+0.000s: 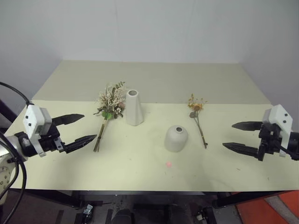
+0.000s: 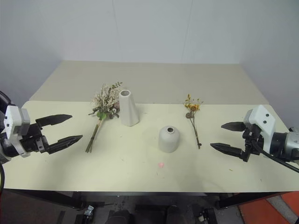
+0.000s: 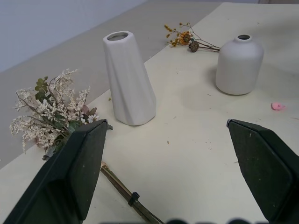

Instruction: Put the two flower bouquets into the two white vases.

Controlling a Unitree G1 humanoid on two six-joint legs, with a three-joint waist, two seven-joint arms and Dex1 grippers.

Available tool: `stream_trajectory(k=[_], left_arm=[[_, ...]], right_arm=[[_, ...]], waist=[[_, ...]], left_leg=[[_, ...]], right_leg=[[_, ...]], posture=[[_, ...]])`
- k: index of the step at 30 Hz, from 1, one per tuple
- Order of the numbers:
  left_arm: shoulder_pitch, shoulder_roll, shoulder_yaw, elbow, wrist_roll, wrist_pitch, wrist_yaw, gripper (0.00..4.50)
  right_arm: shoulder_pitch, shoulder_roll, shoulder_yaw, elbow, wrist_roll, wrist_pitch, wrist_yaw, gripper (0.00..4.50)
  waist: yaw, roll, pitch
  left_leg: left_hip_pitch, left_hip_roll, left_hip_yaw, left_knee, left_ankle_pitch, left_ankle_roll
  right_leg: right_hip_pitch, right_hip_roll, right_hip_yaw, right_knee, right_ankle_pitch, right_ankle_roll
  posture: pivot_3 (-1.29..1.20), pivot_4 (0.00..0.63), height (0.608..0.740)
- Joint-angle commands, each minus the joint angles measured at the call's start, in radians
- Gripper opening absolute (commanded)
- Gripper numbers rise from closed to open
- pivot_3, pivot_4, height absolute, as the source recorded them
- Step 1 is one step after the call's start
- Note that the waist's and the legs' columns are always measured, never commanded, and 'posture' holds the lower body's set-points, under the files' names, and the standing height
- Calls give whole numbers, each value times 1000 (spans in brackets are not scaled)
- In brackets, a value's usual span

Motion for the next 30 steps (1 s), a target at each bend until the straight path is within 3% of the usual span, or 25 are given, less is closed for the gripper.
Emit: stream_trajectory(k=[1,8,11,17,20,25,30], left_arm=[[-19,16,2,-3,14,1,10,4444],[-27,11,-11,12,21,-10,5,4444],[-56,-21,-53,6,137,-48,131,4444],[-267,-30,-217,-26,275,250,448,4444],[-429,-31,-367,34,277,449,447,4444],[-693,-143,-513,226,322,707,529,4444],[-824,-159,-573,392,366,770,523,4444]], right_arm=[[11,-7,-49,-16,-4,-23,-1,4500],[38,-8,-76,-38,3,-12,-5,4500],[43,-14,-78,-38,-6,-18,-5,4500],[-43,-44,20,-102,-24,-14,-29,4500],[-183,-35,124,-130,-13,8,-55,4500],[-327,-12,245,-113,-31,16,-62,4500],[-394,13,301,-112,-46,20,-80,4500]], waist=[[0,0,0],[0,0,0],[0,0,0],[1,0,0],[-1,0,0],[-2,-1,0],[-6,-1,0]], left_leg=[[0,0,0,0,0,0],[0,0,0,0,0,0],[0,0,0,0,0,0],[0,-1,-1,1,0,0],[0,-1,-1,0,0,0],[0,-1,-2,0,0,0],[-2,-3,-2,1,0,0]], right_leg=[[0,0,0,0,0,0],[0,0,0,0,0,0],[0,0,0,0,0,0],[1,0,0,0,0,0],[0,0,0,0,1,0],[0,0,-1,1,4,-6],[-3,-1,0,0,5,-6]], posture=[[0,150,740],[0,150,740],[0,150,740],[0,150,740],[0,150,740],[0,150,740],[0,150,740]])
